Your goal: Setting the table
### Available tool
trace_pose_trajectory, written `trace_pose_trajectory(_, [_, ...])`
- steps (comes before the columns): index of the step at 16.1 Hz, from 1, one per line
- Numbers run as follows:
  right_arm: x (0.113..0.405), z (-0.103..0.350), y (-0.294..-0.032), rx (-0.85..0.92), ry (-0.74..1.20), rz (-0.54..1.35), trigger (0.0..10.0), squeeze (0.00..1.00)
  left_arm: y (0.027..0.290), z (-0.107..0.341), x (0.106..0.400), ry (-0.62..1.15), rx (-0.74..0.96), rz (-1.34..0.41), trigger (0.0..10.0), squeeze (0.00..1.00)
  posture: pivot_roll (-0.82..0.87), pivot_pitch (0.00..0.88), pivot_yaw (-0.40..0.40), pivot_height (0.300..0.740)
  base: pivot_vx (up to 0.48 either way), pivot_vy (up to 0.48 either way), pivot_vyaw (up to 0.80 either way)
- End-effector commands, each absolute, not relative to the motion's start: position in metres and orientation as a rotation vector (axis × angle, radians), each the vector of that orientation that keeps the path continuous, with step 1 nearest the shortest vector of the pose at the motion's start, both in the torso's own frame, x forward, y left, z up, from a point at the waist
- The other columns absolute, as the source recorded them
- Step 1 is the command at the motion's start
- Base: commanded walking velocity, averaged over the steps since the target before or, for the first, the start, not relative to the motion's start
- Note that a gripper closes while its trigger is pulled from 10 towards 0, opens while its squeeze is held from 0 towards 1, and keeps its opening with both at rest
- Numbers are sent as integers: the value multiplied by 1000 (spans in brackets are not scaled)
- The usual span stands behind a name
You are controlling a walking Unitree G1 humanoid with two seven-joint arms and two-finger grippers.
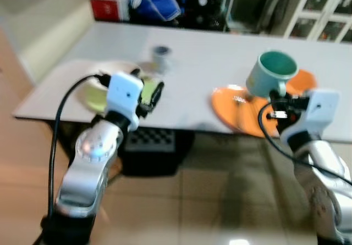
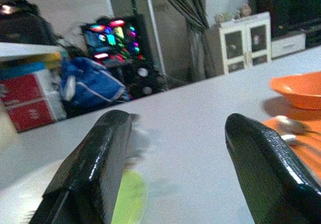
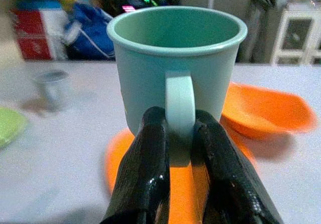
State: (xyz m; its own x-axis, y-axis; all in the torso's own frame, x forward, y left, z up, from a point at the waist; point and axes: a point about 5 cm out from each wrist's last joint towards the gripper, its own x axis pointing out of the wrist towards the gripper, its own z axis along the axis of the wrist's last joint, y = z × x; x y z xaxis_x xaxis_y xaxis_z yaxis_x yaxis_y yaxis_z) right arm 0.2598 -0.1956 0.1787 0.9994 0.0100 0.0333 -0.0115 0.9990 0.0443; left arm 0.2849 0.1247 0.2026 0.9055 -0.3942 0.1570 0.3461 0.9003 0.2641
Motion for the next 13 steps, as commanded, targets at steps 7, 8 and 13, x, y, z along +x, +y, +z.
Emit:
trace_pose_trajectory(7, [263, 174, -185, 25, 3, 55, 10000, 0, 122, 205, 289, -191, 204, -404, 10000, 0, -29, 0, -31, 740, 49, 0, 0])
trace_pose_trajectory(8, [263, 174, -183, 31, 1, 53, 10000, 0, 122, 205, 289, -189, 202, -403, 10000, 0, -29, 0, -31, 740, 375, 0, 0])
trace_pose_trajectory(13, [264, 172, -180, 28, 6, 69, 10000, 0, 122, 204, 289, -183, 198, -411, 10000, 0, -25, 0, -34, 740, 440, 0, 0])
